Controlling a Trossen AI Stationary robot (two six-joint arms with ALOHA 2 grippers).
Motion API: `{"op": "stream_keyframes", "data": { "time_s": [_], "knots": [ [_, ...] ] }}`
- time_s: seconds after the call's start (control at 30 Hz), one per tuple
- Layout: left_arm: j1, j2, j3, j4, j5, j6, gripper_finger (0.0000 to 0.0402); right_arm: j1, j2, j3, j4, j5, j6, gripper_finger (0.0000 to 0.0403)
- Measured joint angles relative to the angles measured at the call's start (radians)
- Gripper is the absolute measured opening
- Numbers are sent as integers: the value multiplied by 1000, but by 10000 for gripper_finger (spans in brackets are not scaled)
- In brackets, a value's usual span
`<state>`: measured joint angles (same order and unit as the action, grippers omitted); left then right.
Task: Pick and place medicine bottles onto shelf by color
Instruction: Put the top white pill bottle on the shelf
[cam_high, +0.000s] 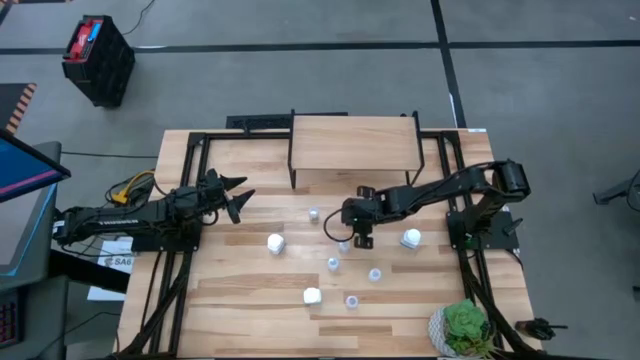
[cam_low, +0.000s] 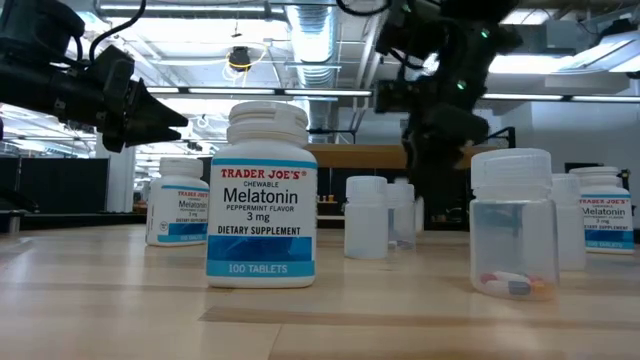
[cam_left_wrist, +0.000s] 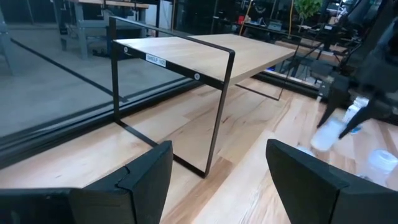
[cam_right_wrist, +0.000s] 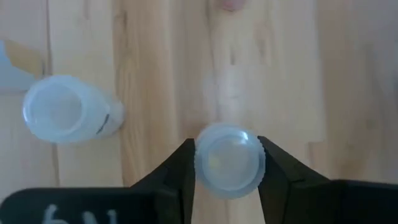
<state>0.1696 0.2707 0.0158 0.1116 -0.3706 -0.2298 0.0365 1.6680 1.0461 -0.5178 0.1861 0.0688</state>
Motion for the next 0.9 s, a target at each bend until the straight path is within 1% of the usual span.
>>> {"op": "stream_keyframes", "data": {
  "time_s": [0.2, 0.4, 0.5, 0.57, 0.67, 0.9],
  "knots": [
    [0, 0, 0, -24, 0, 0, 247, -5, 0, 168, -171, 57, -3, 153],
    [0, 0, 0, -26, 0, 0, 247, -72, -19, 393, -355, 77, -55, 133],
    [0, 0, 0, -28, 0, 0, 247, -131, -38, 504, -462, 78, -85, 135],
    [0, 0, 0, -34, 1, 1, 247, -179, -52, 567, -487, 78, -104, 144],
    [0, 2, 0, -37, 0, 1, 247, -267, -81, 622, -520, 79, -129, 153],
    [0, 11, 0, -52, -1, 1, 247, -553, -104, 634, -534, 73, -122, 141]
  ]
}}
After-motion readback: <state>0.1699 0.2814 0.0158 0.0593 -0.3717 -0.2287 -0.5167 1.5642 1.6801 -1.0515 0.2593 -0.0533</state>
